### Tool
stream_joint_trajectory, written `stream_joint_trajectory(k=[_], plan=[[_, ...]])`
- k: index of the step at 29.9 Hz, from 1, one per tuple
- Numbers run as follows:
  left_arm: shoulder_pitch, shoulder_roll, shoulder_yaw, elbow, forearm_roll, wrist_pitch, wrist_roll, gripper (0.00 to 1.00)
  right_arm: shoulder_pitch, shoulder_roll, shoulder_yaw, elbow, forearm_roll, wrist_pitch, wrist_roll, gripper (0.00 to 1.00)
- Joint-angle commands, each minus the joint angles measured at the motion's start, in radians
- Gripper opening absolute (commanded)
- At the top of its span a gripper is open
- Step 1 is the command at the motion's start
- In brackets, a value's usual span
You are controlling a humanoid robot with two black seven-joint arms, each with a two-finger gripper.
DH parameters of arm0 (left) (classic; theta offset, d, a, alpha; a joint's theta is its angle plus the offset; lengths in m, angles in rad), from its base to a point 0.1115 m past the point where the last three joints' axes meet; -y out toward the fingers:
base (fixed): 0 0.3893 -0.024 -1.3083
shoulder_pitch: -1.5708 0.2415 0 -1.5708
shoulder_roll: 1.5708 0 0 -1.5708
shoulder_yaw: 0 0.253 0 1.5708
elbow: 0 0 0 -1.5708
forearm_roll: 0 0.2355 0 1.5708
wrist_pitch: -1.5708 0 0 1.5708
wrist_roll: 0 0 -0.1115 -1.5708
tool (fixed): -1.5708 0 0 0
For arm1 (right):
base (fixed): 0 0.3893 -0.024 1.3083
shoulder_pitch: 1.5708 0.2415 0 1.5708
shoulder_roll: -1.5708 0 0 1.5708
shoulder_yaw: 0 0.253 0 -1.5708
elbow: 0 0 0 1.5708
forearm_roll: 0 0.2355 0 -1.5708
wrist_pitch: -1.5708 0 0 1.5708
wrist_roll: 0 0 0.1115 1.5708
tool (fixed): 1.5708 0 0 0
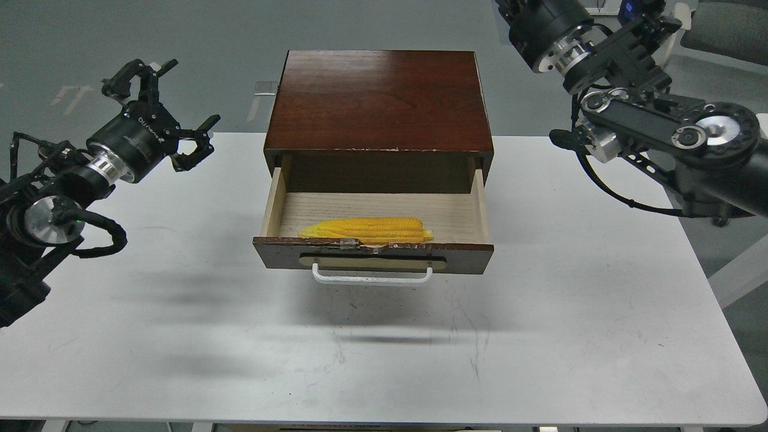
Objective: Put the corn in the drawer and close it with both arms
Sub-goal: 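Withdraw the right gripper up and away from the drawer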
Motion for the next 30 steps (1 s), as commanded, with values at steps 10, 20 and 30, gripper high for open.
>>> stream_joint_trajectory(k=[10,20,30], plan=[[-0.001,-0.023,-0.015,0.0,-0.001,-0.008,-0.017,1.0,-0.183,-0.212,0.138,0.002,0.373,0.307,-0.256,0.99],[-0.029,-0.022,-0.011,0.0,0.075,0.1,-0.097,1.0,-0.263,-0.262,0.145,-0.005,0.506,0.426,-0.366,1.0],[-0.029,-0.04,-0.005,0.0,0.08,0.12,-0.08,1.0,-0.317,-0.265,0.13,-0.021,0.487,0.433,-0.393,1.0]])
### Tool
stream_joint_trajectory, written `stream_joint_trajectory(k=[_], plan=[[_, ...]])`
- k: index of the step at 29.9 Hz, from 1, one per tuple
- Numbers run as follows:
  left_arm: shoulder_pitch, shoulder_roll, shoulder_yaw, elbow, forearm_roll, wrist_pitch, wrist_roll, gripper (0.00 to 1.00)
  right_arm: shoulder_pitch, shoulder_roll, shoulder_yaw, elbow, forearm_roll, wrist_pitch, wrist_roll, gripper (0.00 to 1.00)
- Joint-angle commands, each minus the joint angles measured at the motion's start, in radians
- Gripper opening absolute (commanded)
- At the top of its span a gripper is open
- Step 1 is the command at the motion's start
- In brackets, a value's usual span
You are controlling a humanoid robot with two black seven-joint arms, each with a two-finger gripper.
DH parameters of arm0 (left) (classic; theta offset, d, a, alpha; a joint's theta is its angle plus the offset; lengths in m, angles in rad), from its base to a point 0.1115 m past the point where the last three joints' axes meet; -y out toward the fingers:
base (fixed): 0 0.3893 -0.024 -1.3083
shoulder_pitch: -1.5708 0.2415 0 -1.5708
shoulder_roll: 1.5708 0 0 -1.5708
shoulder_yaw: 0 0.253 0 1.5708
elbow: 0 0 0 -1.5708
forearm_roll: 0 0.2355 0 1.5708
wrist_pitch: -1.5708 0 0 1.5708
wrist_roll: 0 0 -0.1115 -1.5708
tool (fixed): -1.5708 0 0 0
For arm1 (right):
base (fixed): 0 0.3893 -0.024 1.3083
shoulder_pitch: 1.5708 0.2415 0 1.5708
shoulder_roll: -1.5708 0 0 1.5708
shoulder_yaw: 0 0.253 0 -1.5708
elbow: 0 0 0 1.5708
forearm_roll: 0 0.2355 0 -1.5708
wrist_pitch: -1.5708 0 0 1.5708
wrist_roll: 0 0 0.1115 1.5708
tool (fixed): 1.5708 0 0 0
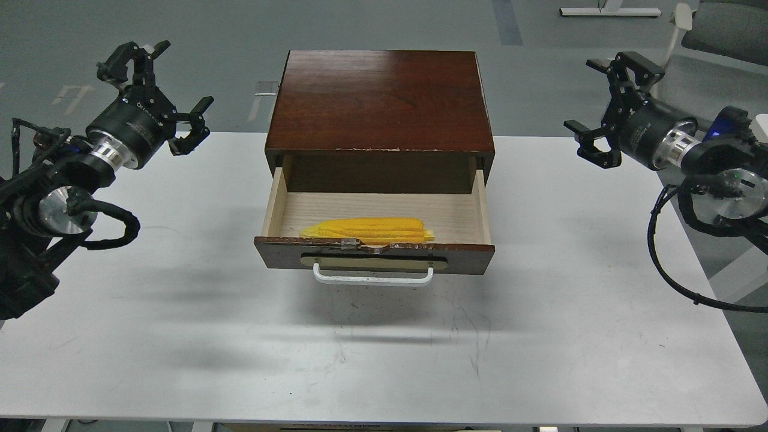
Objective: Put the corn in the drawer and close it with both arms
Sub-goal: 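Withdraw the right gripper up and away from the drawer, then swing the left gripper down toward the drawer's white handle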
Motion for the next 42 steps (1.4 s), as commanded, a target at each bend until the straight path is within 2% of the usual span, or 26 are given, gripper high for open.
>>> stream_joint_trajectory(k=[1,6,9,10,12,13,16,20,22,24,26,30,32,33,34,35,36,37,42], plan=[[0.002,-0.009,0.0,0.001,-0.004,0.014,0.003,1.0,-0.012,-0.007,-0.007,-0.005,-0.006,0.007,0.0,1.0],[0.0,0.007,0.005,0.001,0.018,-0.01,0.0,1.0,-0.016,-0.024,-0.001,-0.005,-0.006,0.006,0.0,1.0],[-0.001,0.014,-0.004,0.001,0.256,-0.003,-0.041,1.0,-0.032,-0.024,-0.005,-0.008,-0.006,0.001,0.0,1.0],[-0.004,0.03,-0.015,0.001,0.404,0.023,-0.094,1.0,-0.036,-0.024,-0.004,-0.008,-0.006,0.0,0.0,1.0],[-0.015,0.051,-0.018,-0.002,0.551,0.075,-0.167,1.0,-0.038,-0.024,-0.005,-0.01,-0.006,0.0,0.0,1.0],[-0.039,0.065,-0.017,-0.011,0.674,0.138,-0.208,1.0,-0.038,-0.027,-0.005,-0.011,-0.006,-0.002,0.001,1.0],[-0.069,0.147,-0.015,-0.103,0.878,0.25,-0.208,1.0,-0.044,-0.032,0.001,-0.011,-0.006,-0.002,0.001,1.0],[-0.092,0.235,-0.013,-0.231,0.978,0.241,-0.208,1.0,-0.044,-0.032,0.001,-0.011,-0.006,-0.002,0.001,1.0],[-0.092,0.304,-0.013,-0.377,1.071,0.252,-0.208,0.99,-0.046,-0.032,0.002,-0.011,-0.006,-0.003,0.001,1.0],[-0.092,0.353,-0.015,-0.464,1.178,0.287,-0.208,0.99,-0.049,-0.038,0.002,-0.011,-0.006,-0.003,0.001,1.0],[-0.092,0.373,-0.012,-0.495,1.257,0.328,-0.208,0.99,-0.052,-0.041,0.002,-0.011,-0.006,-0.003,0.001,1.0],[-0.081,0.416,0.003,-0.539,1.533,0.463,-0.208,0.97,-0.069,-0.046,0.002,-0.011,-0.006,-0.003,0.004,1.0],[-0.075,0.427,0.003,-0.565,1.577,0.5,-0.208,0.84,-0.072,-0.047,0.002,-0.013,-0.006,-0.003,0.004,1.0],[-0.066,0.435,0.005,-0.585,1.602,0.534,-0.208,0.64,-0.073,-0.052,0.002,-0.013,-0.006,-0.003,0.004,1.0],[-0.057,0.444,0.005,-0.605,1.617,0.564,-0.208,0.54,-0.073,-0.053,0.002,-0.013,-0.006,-0.003,0.006,1.0],[-0.053,0.447,0.005,-0.613,1.624,0.575,-0.208,0.48,-0.073,-0.052,0.002,-0.014,-0.006,-0.003,0.006,1.0],[-0.049,0.453,0.005,-0.623,1.648,0.594,-0.208,0.2,-0.073,-0.052,0.002,-0.019,-0.006,-0.003,0.006,1.0],[-0.047,0.455,0.006,-0.625,1.66,0.595,-0.208,0.0,-0.073,-0.052,0.004,-0.02,-0.006,-0.003,0.006,1.0],[-0.047,0.458,0.048,-0.624,1.743,0.647,-0.208,0.0,-0.073,-0.052,0.004,-0.025,-0.006,-0.003,0.006,1.0]])
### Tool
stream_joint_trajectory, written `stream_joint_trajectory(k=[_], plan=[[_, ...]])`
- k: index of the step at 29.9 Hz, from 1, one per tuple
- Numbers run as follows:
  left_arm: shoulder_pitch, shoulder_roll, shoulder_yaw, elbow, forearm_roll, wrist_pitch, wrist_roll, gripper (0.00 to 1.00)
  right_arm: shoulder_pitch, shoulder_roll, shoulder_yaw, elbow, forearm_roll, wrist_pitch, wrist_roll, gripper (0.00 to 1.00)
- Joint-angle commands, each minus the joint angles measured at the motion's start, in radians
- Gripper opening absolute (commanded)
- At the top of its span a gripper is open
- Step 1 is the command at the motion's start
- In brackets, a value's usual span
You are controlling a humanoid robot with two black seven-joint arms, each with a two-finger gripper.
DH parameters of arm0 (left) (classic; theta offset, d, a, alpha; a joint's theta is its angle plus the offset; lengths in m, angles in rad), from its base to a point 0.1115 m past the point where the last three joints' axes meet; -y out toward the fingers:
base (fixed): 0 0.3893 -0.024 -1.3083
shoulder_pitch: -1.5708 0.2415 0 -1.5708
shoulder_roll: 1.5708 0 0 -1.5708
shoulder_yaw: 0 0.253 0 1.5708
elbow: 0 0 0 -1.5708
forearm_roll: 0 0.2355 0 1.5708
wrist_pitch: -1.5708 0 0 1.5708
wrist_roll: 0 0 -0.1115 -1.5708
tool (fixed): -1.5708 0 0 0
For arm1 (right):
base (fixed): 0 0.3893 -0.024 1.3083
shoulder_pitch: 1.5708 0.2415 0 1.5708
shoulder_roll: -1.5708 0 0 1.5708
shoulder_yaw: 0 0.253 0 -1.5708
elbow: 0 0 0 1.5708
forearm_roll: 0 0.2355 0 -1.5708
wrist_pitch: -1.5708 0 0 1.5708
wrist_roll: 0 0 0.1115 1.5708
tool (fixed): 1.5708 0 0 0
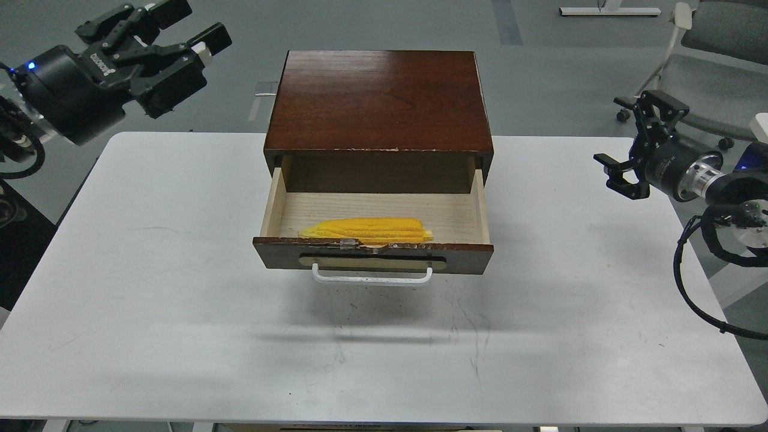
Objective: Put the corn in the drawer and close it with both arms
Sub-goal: 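Swing the left gripper down toward the drawer's white handle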
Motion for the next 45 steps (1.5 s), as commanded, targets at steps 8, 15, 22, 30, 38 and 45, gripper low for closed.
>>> stream_joint_trajectory(k=[8,15,22,30,38,45], plan=[[0.0,0.075,0.074,-0.051,0.17,0.075,0.0,0.0,-0.005,0.002,0.0,-0.019,0.0,0.0,0.0,1.0],[0.008,0.129,0.267,-0.169,0.188,0.18,0.0,0.0,-0.006,0.008,-0.001,-0.048,0.0,0.001,0.001,1.0],[0.008,0.161,0.365,-0.203,0.392,0.18,0.0,0.0,-0.015,0.012,-0.003,-0.087,0.0,0.001,0.006,1.0],[0.088,0.152,0.368,-0.203,0.569,0.18,0.0,0.0,-0.023,0.017,-0.003,-0.105,0.0,0.001,0.008,1.0],[0.191,0.128,0.368,-0.203,0.569,0.18,0.0,0.0,-0.023,0.017,-0.011,-0.114,0.0,0.001,0.008,1.0],[0.284,-0.003,0.367,-0.203,0.569,0.18,0.0,0.0,-0.024,0.017,-0.011,-0.114,0.0,0.001,0.008,1.0]])
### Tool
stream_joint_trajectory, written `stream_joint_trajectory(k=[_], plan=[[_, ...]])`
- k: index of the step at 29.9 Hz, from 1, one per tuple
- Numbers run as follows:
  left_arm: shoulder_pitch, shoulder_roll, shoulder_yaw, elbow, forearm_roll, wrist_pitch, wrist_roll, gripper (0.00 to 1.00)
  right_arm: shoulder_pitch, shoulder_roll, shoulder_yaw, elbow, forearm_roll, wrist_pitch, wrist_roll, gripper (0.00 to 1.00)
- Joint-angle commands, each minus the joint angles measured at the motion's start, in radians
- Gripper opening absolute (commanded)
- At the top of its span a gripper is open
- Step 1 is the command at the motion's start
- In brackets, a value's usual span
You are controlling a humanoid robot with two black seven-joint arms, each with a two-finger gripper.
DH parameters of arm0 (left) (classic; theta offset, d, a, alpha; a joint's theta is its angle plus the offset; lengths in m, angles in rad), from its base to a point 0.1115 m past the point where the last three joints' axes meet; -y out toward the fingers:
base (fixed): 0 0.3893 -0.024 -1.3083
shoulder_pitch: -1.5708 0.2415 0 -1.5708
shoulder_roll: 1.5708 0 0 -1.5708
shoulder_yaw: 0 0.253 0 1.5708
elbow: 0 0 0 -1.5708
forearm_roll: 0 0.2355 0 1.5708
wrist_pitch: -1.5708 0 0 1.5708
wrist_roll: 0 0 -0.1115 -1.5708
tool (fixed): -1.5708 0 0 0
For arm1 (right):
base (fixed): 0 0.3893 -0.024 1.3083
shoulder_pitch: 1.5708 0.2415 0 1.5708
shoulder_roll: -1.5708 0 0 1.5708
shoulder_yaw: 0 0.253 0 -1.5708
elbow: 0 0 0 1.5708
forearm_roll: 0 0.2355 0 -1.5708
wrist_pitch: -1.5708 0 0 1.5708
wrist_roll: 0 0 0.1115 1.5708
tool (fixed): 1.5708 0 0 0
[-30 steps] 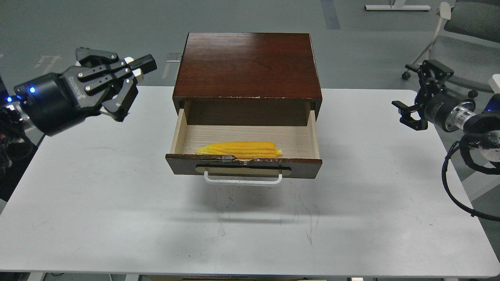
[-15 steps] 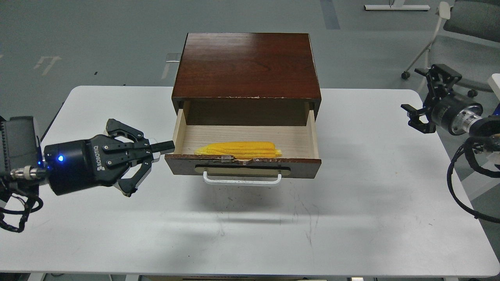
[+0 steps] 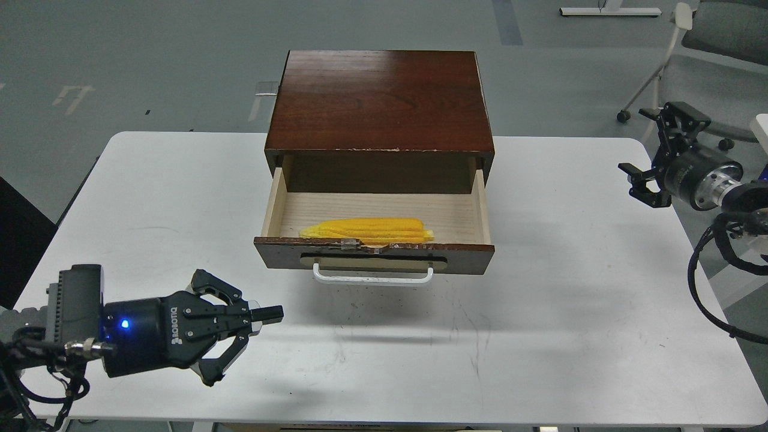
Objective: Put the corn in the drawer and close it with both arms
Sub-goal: 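Swing the left gripper down toward the drawer's white handle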
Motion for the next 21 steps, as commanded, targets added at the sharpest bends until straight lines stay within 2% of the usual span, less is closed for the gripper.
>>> stream_joint_trajectory(k=[1,12,21], plan=[[0.014,-0.068,-0.009,0.001,0.0,0.0,0.0,0.0,-0.001,0.0,0.0,0.0,0.0,0.0,0.0,1.0],[0.009,-0.175,-0.07,0.047,0.0,0.0,0.0,0.0,-0.001,0.0,-0.008,0.0,0.0,0.0,0.0,1.0],[0.009,-0.194,-0.072,0.107,0.0,0.0,0.0,0.0,-0.001,0.0,-0.008,0.0,0.0,0.0,0.0,1.0]])
